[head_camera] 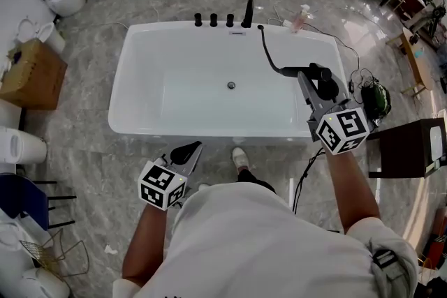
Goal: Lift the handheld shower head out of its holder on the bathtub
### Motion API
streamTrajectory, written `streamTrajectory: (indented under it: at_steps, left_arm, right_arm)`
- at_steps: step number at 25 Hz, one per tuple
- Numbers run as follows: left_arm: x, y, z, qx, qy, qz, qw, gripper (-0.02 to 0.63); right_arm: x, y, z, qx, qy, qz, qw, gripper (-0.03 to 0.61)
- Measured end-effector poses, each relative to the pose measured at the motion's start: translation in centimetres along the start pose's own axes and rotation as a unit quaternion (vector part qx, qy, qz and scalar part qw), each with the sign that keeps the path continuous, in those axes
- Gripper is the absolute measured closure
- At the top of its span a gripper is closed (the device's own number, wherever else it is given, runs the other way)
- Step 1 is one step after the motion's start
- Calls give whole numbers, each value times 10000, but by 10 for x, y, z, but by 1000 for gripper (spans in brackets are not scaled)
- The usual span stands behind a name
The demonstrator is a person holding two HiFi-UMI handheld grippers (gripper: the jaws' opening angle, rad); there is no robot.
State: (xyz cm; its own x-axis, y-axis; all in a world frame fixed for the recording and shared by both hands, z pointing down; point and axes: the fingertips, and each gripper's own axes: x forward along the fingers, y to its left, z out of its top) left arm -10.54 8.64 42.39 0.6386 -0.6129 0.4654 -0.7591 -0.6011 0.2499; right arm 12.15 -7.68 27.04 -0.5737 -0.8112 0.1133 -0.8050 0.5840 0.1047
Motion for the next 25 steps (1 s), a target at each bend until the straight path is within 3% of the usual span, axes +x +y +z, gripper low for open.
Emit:
streamTrajectory:
  at_steps: [25]
  left_arm:
    - [6,-6,2,27,24,-17,10000,607]
  right_arm:
    - [-8,-8,-3,12,31,-25,10000,434]
